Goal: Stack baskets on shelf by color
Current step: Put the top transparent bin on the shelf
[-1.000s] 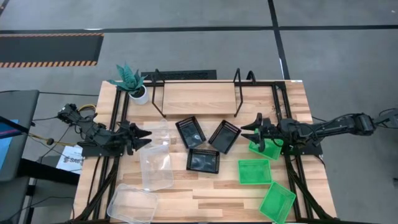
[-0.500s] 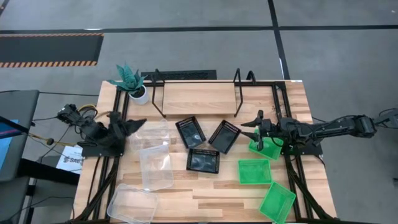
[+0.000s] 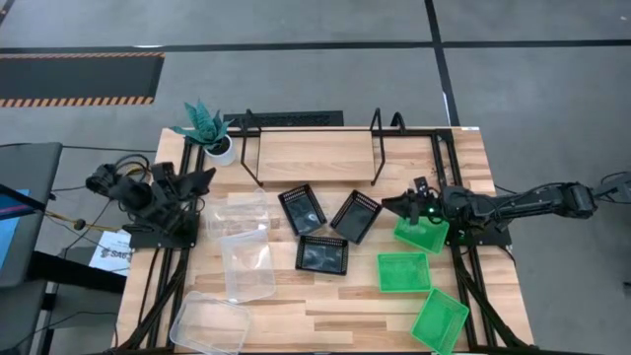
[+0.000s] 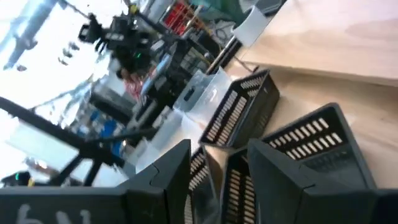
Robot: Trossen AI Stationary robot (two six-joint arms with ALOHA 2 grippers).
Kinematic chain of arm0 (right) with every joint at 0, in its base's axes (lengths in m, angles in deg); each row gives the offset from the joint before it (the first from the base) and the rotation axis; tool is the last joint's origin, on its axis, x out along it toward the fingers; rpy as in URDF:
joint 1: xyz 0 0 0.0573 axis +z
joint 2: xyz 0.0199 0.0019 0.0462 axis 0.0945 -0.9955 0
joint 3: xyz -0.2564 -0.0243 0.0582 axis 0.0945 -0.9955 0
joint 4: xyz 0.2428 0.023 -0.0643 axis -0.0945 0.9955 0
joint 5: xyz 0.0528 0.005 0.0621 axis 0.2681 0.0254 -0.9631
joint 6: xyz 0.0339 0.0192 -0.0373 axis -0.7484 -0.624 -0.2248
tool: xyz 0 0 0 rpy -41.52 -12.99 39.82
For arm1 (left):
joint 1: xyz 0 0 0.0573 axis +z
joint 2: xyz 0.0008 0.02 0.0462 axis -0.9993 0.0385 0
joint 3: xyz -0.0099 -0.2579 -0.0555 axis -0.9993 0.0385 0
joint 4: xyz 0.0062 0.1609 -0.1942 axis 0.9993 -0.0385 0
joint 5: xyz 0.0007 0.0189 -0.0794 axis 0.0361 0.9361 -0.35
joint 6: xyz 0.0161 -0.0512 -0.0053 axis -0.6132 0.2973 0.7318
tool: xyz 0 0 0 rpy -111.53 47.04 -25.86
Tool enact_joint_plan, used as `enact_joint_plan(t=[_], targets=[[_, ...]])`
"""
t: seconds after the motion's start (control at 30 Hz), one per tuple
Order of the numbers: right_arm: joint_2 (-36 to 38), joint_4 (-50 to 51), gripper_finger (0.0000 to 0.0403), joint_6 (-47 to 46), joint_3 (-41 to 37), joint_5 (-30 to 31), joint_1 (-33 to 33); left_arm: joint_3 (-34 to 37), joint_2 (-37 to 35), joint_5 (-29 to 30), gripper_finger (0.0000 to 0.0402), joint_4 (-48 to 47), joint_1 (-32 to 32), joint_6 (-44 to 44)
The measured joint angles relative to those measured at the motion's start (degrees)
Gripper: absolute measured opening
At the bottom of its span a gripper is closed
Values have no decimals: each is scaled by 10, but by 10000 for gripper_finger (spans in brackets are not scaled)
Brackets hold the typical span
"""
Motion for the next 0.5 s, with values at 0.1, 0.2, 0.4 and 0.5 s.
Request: enact_joint_plan(t=[0.1, 0.2, 0.4, 0.5], targets=[[0, -48, 185, -33, 0, 6, -6, -57, 47, -26, 283, -53, 0, -6], [0, -120, 184, -44, 6, 7, -7, -124, 107, -39, 283, -151, 0, 6], [-25, -47, 185, 86, 144, 7, 16, -276, 211, -45, 283, -451, 0, 137], [-81, 84, 184, 177, 265, 8, 26, -341, 250, -65, 283, -581, 0, 219]])
